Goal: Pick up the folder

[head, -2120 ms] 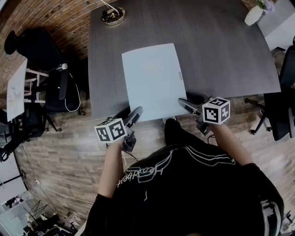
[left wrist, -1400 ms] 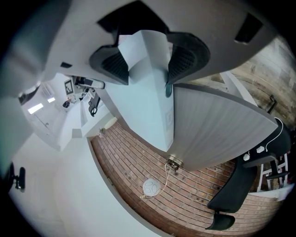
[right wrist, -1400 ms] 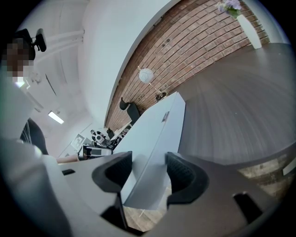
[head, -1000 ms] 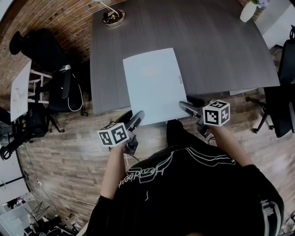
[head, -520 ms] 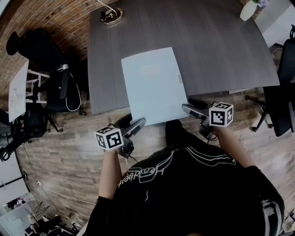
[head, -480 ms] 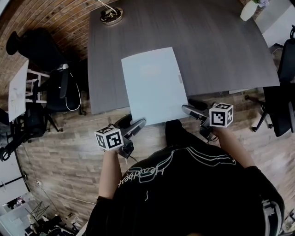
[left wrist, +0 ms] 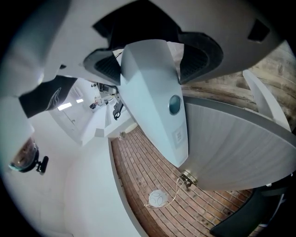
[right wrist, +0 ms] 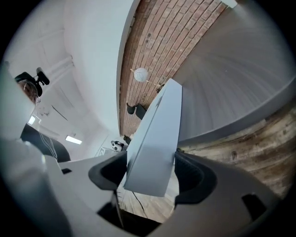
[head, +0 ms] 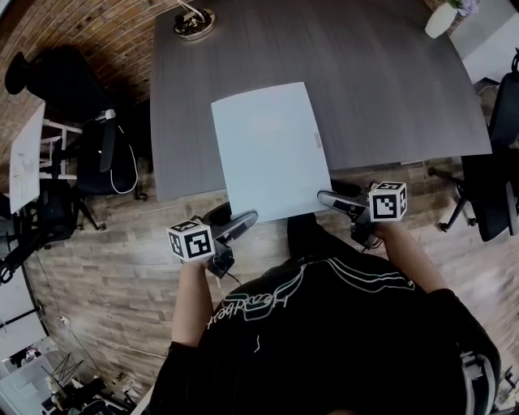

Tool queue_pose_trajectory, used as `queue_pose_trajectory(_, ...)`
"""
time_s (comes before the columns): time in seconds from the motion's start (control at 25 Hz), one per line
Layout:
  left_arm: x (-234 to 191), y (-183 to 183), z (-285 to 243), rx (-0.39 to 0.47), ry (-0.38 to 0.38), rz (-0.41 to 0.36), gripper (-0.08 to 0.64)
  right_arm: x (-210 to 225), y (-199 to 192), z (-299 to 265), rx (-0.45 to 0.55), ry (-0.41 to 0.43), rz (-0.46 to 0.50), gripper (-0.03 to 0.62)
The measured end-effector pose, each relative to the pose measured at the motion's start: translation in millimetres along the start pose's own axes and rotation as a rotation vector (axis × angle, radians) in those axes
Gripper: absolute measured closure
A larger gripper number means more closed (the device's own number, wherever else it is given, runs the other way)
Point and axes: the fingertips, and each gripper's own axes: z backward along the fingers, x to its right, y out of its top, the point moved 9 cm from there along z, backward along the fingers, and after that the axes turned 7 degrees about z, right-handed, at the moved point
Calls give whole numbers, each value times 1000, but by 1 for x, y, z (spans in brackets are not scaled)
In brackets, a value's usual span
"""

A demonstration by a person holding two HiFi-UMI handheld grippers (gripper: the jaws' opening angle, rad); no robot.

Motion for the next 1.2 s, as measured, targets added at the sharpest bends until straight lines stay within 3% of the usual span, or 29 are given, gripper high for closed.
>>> queue_pose_trajectory(0.2, -3, 0, -3, 0, -27, 5, 187, 4, 1, -2, 2, 26, -55, 318)
queue_pose_trajectory(0.64, 0, -3, -4, -27, 7, -9, 187, 0, 3, 0, -79, 10, 34, 319)
queue_pose_trajectory(0.84, 6, -5, -4, -4, 3, 8, 187, -5, 5, 5, -47, 6, 31, 319)
queue_pose_trajectory(1.2, 43, 4, 20, 31, 6, -86, 187, -41, 17, 15, -4, 25, 116, 319)
